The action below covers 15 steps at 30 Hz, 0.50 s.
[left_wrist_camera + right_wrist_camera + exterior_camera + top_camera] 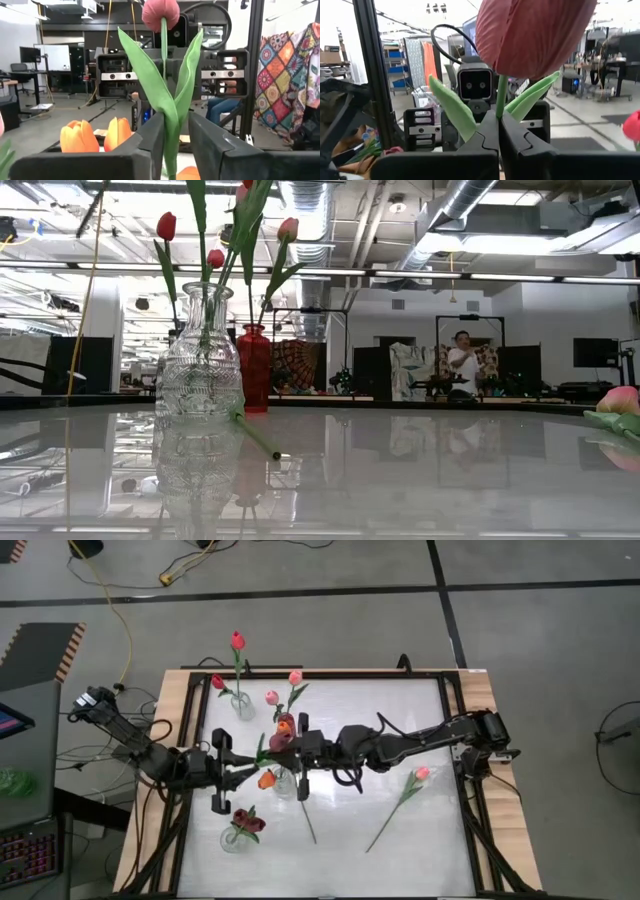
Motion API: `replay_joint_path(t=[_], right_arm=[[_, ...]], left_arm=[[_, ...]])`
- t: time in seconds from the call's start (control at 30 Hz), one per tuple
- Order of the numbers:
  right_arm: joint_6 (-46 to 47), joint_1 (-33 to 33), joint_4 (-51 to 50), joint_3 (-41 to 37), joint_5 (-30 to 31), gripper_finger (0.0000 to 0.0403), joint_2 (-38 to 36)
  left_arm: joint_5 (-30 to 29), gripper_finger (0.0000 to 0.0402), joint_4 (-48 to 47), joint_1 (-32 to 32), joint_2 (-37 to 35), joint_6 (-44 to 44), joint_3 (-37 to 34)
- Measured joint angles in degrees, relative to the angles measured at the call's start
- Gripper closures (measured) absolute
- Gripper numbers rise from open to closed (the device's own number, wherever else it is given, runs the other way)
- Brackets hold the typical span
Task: Sort flowers into vase by color
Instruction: Put the dark red tulip into the bottom transparent vase
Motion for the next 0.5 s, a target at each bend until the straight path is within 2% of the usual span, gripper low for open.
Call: replay_joint_path(t=[0.3, 0.5], right_arm=[[1.06, -0.02, -3.87, 0.0, 0.03, 0.0379, -0.04], [1.86, -0.09, -5.64, 0.0, 0.07, 0.0379, -0.04]], left_arm=[[-0.2, 0.0315, -4.95, 0.0, -0.09, -3.54, -0.02], [-3.11, 0.0315, -6.13, -0.02, -0.09, -5.02, -0.02]])
